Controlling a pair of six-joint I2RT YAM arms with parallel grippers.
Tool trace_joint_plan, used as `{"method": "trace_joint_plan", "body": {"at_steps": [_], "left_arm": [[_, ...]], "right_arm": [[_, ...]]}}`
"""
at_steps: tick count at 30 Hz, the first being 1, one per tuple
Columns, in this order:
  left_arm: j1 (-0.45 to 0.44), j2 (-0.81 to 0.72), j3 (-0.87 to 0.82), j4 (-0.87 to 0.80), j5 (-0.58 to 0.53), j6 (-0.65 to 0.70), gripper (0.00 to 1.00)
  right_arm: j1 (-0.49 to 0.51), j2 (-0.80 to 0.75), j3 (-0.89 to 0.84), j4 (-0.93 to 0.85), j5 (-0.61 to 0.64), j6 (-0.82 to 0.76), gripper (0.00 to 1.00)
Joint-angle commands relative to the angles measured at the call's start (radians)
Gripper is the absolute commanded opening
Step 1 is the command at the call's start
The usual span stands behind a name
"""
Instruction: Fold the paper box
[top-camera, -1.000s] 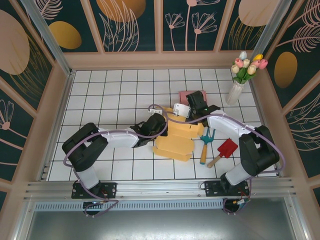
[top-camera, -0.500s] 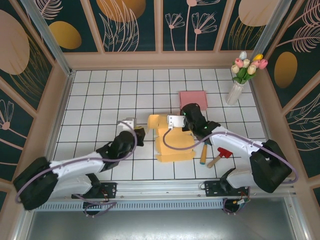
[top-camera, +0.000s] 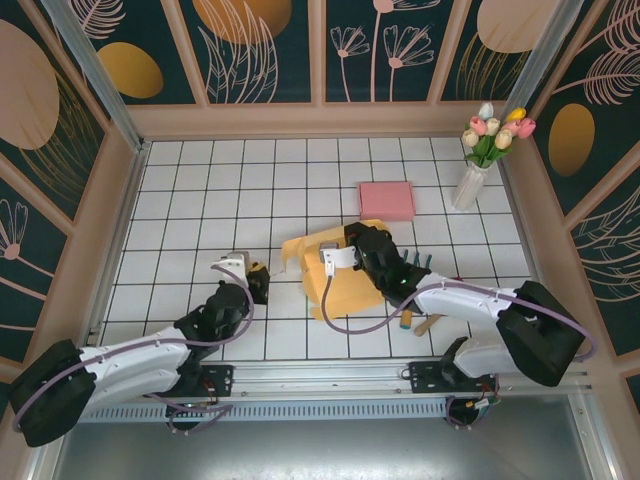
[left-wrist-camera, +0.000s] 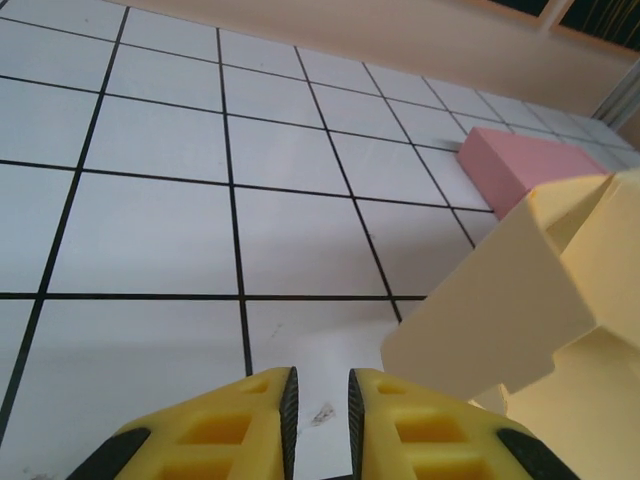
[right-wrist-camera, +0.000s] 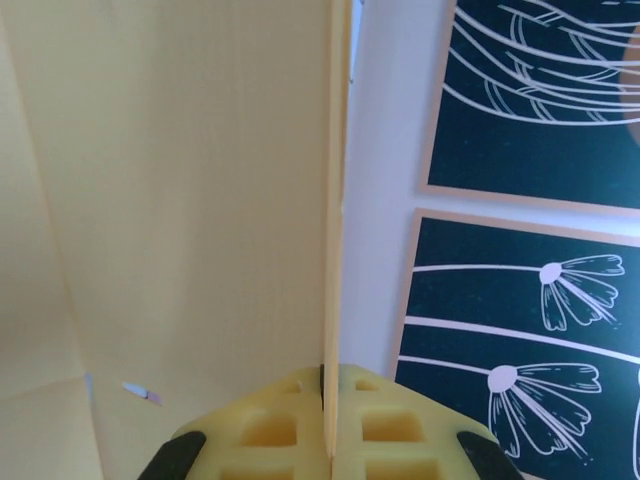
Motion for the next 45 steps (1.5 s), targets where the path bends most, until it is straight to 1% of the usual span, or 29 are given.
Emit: {"method": "trace_joint_plan", "body": {"at_steps": [1, 5, 7, 12, 16, 20, 24, 27, 28, 32, 35, 41, 45], "left_arm": [[0.001, 0.030, 0.015, 0.034, -0.032, 0.040, 0.24], [0.001, 0.060, 0.009, 0.048, -0.050, 0.052, 0.24], [0.002, 0.072, 0.001, 0.078, -0.039, 0.064, 0.24], [0.001, 0.141, 0.008, 0.155, 0.032, 0.099, 0.25], [0.002, 0.232, 0.032, 0.209, 0.101, 0.123, 0.26], [0.002, 0.311, 0.045, 0.270, 0.086, 0.140, 0.26], [0.001, 0.345, 0.056, 0.286, 0.100, 0.171, 0.26], [0.003, 0.348, 0.050, 0.284, 0.060, 0.178, 0.27], [0.004, 0.351, 0.048, 0.287, 0.054, 0.177, 0.28], [0.007, 0.386, 0.052, 0.321, 0.110, 0.192, 0.31], [0.008, 0.422, 0.064, 0.349, 0.107, 0.208, 0.31], [0.018, 0.498, 0.084, 0.433, 0.144, 0.245, 0.30], [0.020, 0.551, 0.107, 0.480, 0.215, 0.263, 0.30]], "right_arm": [[0.026, 0.039, 0.017, 0.059, 0.023, 0.033, 0.00], [0.035, 0.064, 0.016, 0.037, 0.008, 0.062, 0.00], [0.034, 0.076, 0.011, 0.036, 0.011, 0.064, 0.00], [0.033, 0.111, 0.001, 0.065, 0.019, 0.055, 0.00], [0.034, 0.133, -0.016, 0.107, 0.032, 0.025, 0.00], [0.028, 0.148, -0.038, 0.143, 0.047, -0.001, 0.00], [0.022, 0.157, -0.053, 0.166, 0.049, -0.017, 0.00], [0.012, 0.166, -0.061, 0.179, 0.054, -0.028, 0.00], [0.010, 0.169, -0.062, 0.178, 0.055, -0.030, 0.00], [0.009, 0.187, -0.081, 0.230, 0.072, -0.052, 0.00], [0.009, 0.195, -0.094, 0.251, 0.073, -0.048, 0.00], [0.006, 0.231, -0.102, 0.289, 0.071, -0.059, 0.00], [0.004, 0.247, -0.101, 0.292, 0.068, -0.060, 0.00]]}}
